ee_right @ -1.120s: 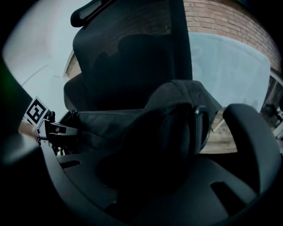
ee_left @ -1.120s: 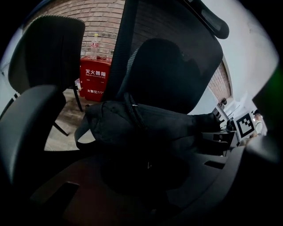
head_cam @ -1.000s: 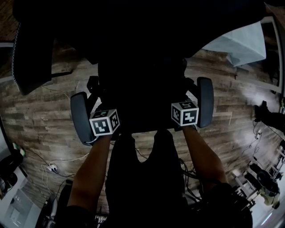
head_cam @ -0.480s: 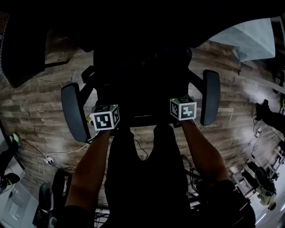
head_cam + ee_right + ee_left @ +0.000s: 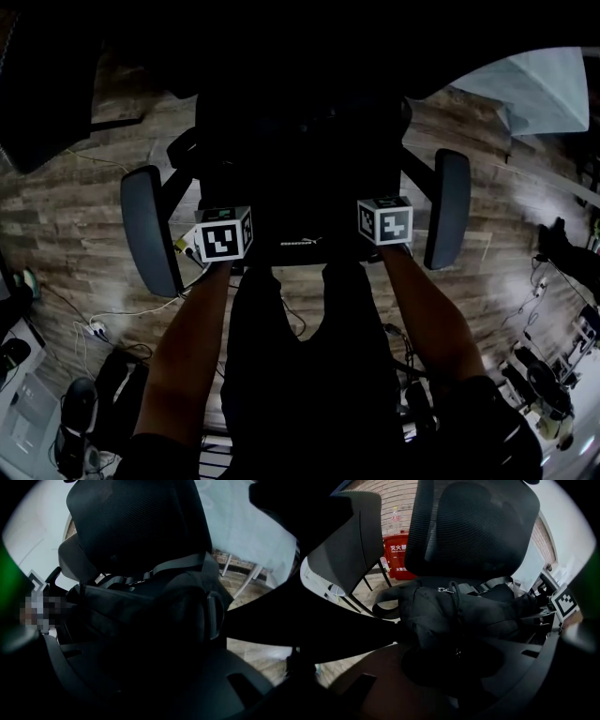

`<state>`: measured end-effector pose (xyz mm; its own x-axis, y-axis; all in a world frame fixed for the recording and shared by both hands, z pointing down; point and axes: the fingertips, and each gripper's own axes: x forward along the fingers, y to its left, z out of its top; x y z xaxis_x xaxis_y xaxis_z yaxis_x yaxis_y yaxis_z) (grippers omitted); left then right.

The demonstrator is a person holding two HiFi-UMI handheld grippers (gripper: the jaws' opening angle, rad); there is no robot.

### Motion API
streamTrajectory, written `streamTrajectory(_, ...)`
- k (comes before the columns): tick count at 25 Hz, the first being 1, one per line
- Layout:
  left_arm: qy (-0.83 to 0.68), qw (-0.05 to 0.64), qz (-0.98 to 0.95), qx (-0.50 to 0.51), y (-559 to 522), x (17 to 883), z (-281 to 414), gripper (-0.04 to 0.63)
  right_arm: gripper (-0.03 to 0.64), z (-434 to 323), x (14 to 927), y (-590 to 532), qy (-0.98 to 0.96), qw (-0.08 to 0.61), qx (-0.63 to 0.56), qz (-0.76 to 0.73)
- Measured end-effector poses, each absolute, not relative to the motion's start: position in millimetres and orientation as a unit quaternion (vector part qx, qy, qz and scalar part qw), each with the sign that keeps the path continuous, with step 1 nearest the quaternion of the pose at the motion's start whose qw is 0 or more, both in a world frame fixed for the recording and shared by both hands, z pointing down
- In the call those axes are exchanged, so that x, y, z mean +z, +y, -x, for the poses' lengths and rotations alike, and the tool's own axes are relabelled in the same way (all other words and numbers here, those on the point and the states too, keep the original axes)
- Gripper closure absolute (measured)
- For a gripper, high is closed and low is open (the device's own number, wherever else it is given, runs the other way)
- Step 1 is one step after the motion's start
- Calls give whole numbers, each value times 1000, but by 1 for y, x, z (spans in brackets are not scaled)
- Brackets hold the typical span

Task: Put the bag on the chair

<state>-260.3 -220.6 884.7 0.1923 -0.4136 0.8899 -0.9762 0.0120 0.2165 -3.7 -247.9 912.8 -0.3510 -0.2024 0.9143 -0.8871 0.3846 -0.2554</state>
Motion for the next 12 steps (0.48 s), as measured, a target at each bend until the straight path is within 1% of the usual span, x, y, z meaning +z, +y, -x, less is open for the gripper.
streamTrajectory(3, -560, 437, -624, 324, -223, 885, 260, 438, 470, 2, 919, -248, -705, 424, 416, -386)
streamTrajectory(12, -567, 457, -602, 329, -225, 898, 268, 389, 459, 2, 925, -248, -693, 426, 425, -396)
